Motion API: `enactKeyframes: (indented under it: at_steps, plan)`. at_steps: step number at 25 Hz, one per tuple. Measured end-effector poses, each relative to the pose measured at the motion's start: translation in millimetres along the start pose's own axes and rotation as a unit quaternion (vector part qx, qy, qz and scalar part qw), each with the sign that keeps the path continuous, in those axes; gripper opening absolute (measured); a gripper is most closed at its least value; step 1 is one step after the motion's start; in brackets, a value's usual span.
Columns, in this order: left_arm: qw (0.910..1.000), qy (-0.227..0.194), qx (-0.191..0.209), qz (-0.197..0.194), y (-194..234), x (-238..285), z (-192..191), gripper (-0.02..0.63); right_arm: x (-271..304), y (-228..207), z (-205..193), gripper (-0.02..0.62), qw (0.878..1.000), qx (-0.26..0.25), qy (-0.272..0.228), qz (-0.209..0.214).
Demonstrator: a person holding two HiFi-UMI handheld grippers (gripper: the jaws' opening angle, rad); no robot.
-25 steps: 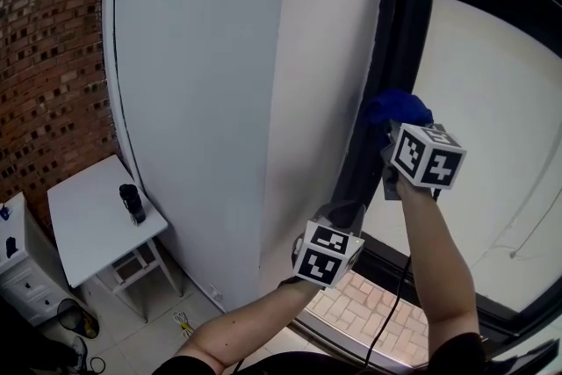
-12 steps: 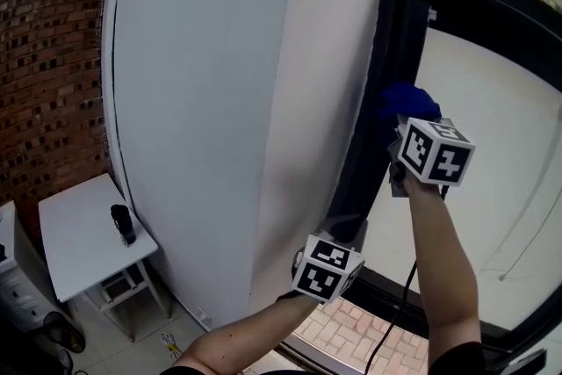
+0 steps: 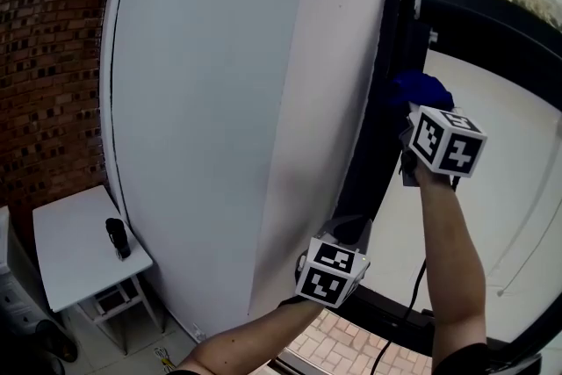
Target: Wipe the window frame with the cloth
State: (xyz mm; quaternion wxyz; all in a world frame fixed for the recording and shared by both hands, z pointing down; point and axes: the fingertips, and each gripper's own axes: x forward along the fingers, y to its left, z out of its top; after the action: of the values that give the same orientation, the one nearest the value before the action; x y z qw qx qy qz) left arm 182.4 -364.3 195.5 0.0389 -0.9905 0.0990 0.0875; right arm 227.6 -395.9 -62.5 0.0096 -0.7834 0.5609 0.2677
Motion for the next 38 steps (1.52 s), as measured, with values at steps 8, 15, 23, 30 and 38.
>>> enactKeyframes:
  at_steps: [8, 15, 23, 30, 38]
  plan:
    - [0.9996, -0.002, 0.012, -0.024, -6, 5, 8, -0.008, 13, -12, 40, 0.049, 1.0, 0.009, -0.025, -0.016]
    - [0.9995, -0.001, 0.013, -0.028, -2, 2, 9, -0.008, 21, -22, 63, 0.049, 0.999, 0.003, -0.032, -0.03]
    - [0.9993, -0.005, 0.021, -0.03, 1, 1, 21, -0.008, 33, -32, 88, 0.049, 0.998, 0.009, -0.044, -0.046]
    - [0.9989, -0.004, 0.024, -0.04, -1, 7, 34, -0.008, 41, -37, 103, 0.049, 0.997, 0.016, -0.049, -0.054]
    - [0.9987, -0.008, 0.019, -0.046, -4, 4, 35, -0.008, 38, -33, 102, 0.049, 0.998, 0.016, -0.042, -0.039]
